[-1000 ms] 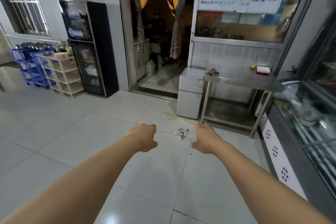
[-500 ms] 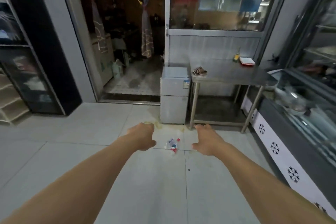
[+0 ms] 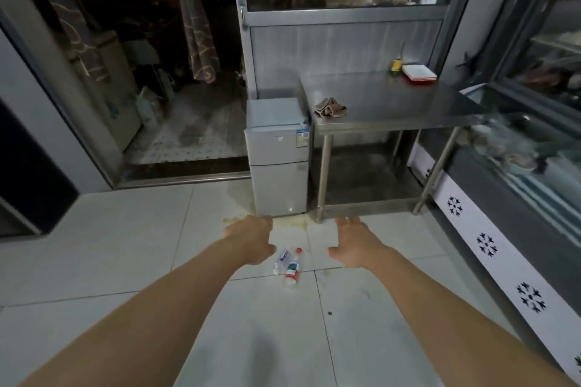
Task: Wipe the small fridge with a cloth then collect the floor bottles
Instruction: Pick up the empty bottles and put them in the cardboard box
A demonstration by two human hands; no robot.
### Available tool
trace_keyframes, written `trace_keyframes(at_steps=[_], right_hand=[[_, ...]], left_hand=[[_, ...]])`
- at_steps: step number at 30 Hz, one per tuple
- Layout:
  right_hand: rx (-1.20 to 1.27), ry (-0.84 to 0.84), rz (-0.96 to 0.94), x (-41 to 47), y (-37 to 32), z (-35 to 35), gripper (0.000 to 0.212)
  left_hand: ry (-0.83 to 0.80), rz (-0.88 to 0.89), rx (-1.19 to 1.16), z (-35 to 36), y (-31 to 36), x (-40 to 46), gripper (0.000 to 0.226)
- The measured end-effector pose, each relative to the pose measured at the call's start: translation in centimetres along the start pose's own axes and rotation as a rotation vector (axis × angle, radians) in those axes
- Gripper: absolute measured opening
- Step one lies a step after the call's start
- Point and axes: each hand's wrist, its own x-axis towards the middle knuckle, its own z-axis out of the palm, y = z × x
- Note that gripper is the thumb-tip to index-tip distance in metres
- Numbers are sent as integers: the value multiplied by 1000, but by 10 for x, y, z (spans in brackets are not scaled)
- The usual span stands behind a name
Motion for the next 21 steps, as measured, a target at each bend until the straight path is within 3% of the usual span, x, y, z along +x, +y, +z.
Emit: trace_keyframes(at_steps=[11, 21], right_hand=[[-1, -109, 97, 197, -15, -11, 76], [112, -238, 326, 357, -17, 64, 64]], left_hand=[[-183, 6, -38, 0, -53, 211, 50], [-334, 125, 17, 60, -100, 407, 43]])
